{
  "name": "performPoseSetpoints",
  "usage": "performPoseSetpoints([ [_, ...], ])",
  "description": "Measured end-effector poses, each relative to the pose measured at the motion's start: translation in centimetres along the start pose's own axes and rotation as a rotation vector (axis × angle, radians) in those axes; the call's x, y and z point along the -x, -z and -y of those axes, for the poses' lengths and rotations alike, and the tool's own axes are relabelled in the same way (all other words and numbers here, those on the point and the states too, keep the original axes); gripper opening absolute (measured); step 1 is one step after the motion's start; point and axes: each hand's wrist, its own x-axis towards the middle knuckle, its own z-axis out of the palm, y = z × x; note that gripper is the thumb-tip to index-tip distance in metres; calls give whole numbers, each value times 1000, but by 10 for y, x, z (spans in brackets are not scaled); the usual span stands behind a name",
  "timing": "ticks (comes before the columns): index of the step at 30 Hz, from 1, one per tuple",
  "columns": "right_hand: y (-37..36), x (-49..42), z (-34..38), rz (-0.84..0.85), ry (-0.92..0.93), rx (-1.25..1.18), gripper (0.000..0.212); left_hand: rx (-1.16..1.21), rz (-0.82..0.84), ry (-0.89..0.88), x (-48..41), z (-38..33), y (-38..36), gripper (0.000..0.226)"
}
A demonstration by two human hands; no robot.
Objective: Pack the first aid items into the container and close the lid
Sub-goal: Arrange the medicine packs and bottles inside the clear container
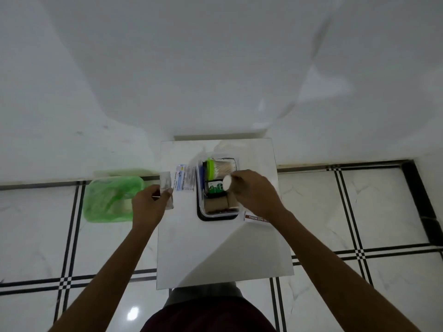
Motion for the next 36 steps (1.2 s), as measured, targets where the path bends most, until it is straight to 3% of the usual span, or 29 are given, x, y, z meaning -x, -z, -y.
performPoseSetpoints([
  [4, -17, -7, 14, 159, 130, 236, 43, 76, 87, -48, 14, -27, -9, 20],
  [9, -29, -4, 10, 158, 176, 488, 26, -64, 151, -240, 18, -50, -30, 17],
  [12, -30, 0, 7, 146, 136, 466, 11, -177, 243, -412, 19, -60, -40, 15],
  [17, -27, 15, -3, 102, 118, 320, 18, -367, 261, -606, 9, -67, -56, 18],
  [21, -24, 35, -14, 18, 138, 230, 14, -790, 263, -919, 13, -67, -71, 16],
  [24, -26, 46, -22, -48, 151, 176, 12, -983, 315, -977, 19, -54, -79, 36],
  [27, -25, 53, -29, -184, 162, 111, 12, -1035, 289, -974, 24, -38, -84, 39],
  [31, -25, 58, -47, -195, 12, 112, 22, -866, 251, -1008, 23, -20, -87, 31],
  [33, -26, 59, -54, -42, -122, 203, 37, -686, 249, -943, 22, -17, -82, 36],
  [36, -29, 58, -63, 243, -244, 423, 53, -450, 81, -755, 16, -18, -70, 34],
])
